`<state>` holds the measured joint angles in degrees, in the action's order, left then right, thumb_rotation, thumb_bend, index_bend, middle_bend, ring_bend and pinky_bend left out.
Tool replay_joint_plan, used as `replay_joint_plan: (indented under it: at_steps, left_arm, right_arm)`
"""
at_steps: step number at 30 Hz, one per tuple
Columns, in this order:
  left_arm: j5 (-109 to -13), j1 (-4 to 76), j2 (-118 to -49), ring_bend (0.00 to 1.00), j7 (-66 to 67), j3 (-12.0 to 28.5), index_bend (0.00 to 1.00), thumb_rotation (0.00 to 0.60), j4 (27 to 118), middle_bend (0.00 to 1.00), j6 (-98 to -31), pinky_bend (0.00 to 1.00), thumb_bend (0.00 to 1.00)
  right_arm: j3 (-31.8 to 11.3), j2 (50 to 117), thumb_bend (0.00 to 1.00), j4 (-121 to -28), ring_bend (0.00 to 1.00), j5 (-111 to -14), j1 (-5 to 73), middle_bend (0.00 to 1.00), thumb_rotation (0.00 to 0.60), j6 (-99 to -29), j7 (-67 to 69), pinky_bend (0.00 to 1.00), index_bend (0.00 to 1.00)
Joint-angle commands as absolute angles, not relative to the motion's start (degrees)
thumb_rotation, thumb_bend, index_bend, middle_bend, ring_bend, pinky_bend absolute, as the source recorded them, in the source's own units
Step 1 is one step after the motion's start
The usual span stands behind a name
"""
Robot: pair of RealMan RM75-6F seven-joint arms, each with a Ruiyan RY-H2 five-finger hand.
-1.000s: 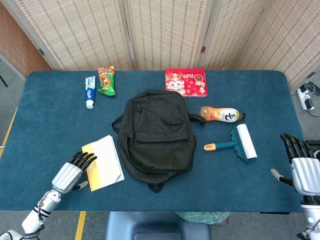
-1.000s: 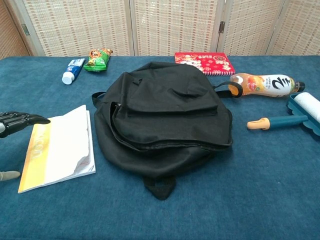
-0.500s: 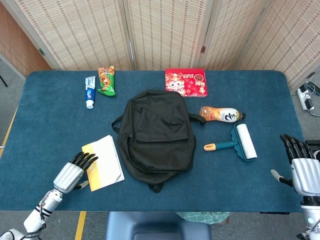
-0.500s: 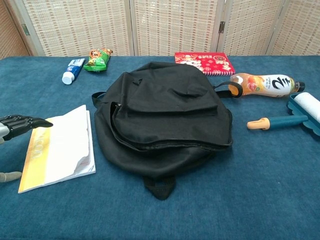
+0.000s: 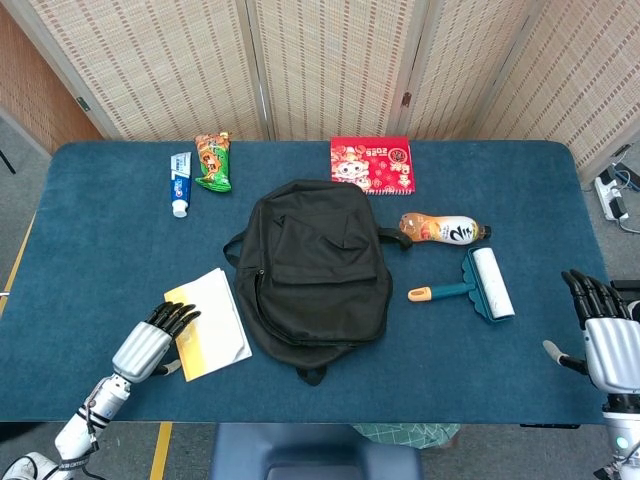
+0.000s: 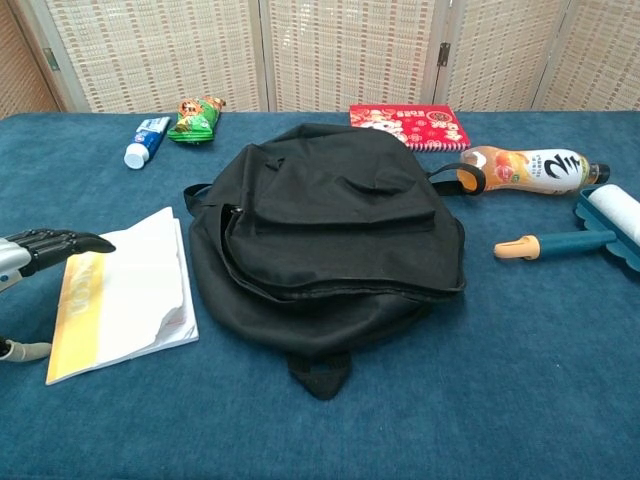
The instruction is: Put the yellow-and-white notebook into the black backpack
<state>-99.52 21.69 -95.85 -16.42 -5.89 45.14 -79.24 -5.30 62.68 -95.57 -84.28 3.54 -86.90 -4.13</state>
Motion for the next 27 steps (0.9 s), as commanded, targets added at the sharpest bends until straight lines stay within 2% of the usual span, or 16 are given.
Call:
replay_joint_plan:
  at_steps: [1,10,27]
  left_arm:
    - [-99.2,21.9,-96.4,0.14,-17.5,-5.9,0.16,0.600,44.4,0.16,-79.2,0.16,0.32]
    - [-99.2,21.9,-97.3,0.16,-19.4,-5.9,0.18,0.600,42.7,0.18,-80.7,0.17,0.44]
    - [-99.3,22.6,-97.1,0.16,-19.4,-6.1,0.19,0.600,43.5,0.19,-81.8,0.17,0.51]
  right_arm:
    - [-5.3,62.7,0.05,-95.6,0.11,-84.2,3.5,0.11,0.600,-86.9,-4.2,0.12,0.00]
    - [-5.2,62.7,0.05,-95.7,0.12,-84.2,3.2,0.11,0.600,-87.1,-4.3,0.12,0.00]
    - [-5.3,62.9,0.05,-95.4,0.12,-83.8,3.0,0.11,0.600,-87.1,-4.1,0.12,0.00]
